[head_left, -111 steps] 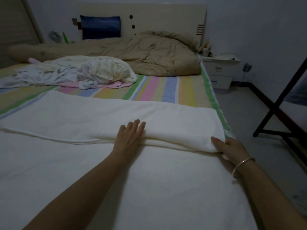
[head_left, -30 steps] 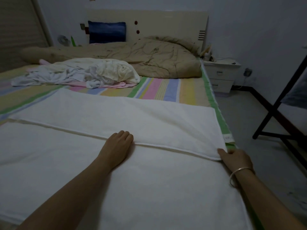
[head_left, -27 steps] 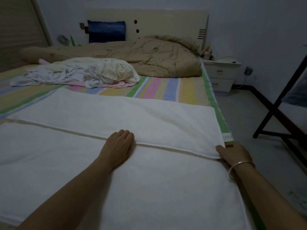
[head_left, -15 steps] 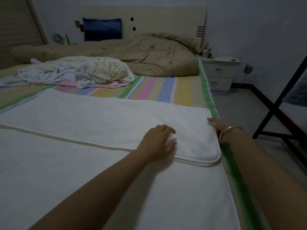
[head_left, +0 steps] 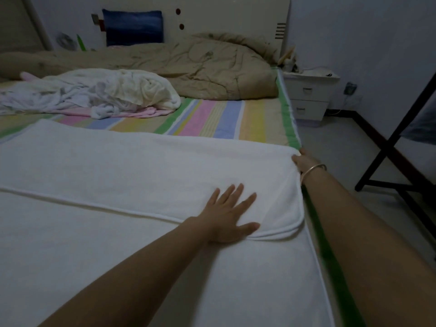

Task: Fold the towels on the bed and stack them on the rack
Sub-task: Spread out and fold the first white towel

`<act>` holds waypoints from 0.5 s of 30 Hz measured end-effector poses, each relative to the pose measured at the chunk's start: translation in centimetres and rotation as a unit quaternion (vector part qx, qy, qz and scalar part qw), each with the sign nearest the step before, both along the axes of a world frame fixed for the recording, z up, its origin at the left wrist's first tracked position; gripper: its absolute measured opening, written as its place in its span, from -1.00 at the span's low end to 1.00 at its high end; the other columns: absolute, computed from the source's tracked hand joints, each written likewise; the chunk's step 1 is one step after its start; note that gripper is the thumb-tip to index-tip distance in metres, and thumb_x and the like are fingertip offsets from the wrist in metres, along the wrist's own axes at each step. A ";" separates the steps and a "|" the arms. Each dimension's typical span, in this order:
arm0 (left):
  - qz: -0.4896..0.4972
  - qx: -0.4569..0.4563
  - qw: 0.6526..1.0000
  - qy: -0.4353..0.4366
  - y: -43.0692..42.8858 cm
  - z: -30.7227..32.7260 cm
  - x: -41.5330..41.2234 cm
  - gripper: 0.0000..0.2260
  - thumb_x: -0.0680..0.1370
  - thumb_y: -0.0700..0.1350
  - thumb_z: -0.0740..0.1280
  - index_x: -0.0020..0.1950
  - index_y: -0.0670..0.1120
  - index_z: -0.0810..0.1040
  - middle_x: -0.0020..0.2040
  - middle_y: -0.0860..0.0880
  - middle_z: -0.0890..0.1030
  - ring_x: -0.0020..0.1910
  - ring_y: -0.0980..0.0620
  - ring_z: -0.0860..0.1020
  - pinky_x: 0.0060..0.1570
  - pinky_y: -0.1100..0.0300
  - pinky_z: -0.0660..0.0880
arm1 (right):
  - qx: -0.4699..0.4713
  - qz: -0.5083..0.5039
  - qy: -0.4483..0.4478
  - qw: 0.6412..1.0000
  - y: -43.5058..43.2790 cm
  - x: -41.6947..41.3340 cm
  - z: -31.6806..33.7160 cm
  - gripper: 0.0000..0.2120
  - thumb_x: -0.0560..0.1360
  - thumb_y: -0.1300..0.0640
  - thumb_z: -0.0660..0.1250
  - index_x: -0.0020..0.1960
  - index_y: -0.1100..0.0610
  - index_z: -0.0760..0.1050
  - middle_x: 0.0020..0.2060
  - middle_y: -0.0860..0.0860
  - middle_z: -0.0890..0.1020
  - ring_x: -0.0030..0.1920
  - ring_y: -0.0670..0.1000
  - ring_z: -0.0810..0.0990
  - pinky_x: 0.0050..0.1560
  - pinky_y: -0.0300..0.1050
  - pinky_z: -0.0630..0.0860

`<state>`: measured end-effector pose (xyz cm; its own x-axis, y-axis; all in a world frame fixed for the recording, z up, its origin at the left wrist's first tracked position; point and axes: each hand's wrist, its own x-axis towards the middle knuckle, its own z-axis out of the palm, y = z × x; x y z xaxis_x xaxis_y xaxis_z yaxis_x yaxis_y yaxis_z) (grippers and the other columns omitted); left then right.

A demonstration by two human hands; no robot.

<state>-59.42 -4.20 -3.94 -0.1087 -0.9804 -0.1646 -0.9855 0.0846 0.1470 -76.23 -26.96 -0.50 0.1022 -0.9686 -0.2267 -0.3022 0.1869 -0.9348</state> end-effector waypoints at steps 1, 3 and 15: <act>0.002 -0.007 1.000 -0.003 0.2 -0.2 -0.1 -0.34 0.58 0.34 -0.01 0.55 0.18 -0.25 0.57 -0.02 -0.30 0.54 0.02 -0.31 0.49 -0.07 -0.29 | -0.005 -0.012 0.001 1.000 0.4 0.2 -0.5 -0.50 0.60 0.25 0.16 0.51 0.13 0.16 0.44 0.11 0.31 0.40 0.15 0.34 0.24 -0.14 0.35; 0.004 -0.033 0.999 0.002 0.7 -0.4 -0.1 -0.33 0.55 0.37 -0.05 0.56 0.16 -0.21 0.58 -0.03 -0.26 0.55 0.01 -0.27 0.49 -0.06 -0.26 | -0.041 -0.049 0.030 0.997 1.2 0.6 -1.1 -0.47 0.56 0.28 0.19 0.50 0.18 0.18 0.40 0.17 0.35 0.35 0.19 0.38 0.27 -0.13 0.34; 0.015 -0.110 0.958 0.265 15.2 1.5 5.2 -0.73 0.52 -0.08 0.21 0.11 -0.04 0.64 0.09 0.05 0.65 0.02 0.07 0.60 0.05 0.11 0.51 | -0.285 0.393 0.442 0.755 25.5 10.1 -1.7 -0.36 0.54 -0.24 -0.18 0.49 0.05 0.20 0.49 0.17 0.21 0.48 0.17 0.17 0.45 0.13 0.13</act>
<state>-54.25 10.98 -2.41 -0.0919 -0.9888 0.1175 -0.7793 0.1449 0.6097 -66.09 -1.47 -2.16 0.7479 -0.6543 -0.1122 -0.6633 -0.7301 -0.1642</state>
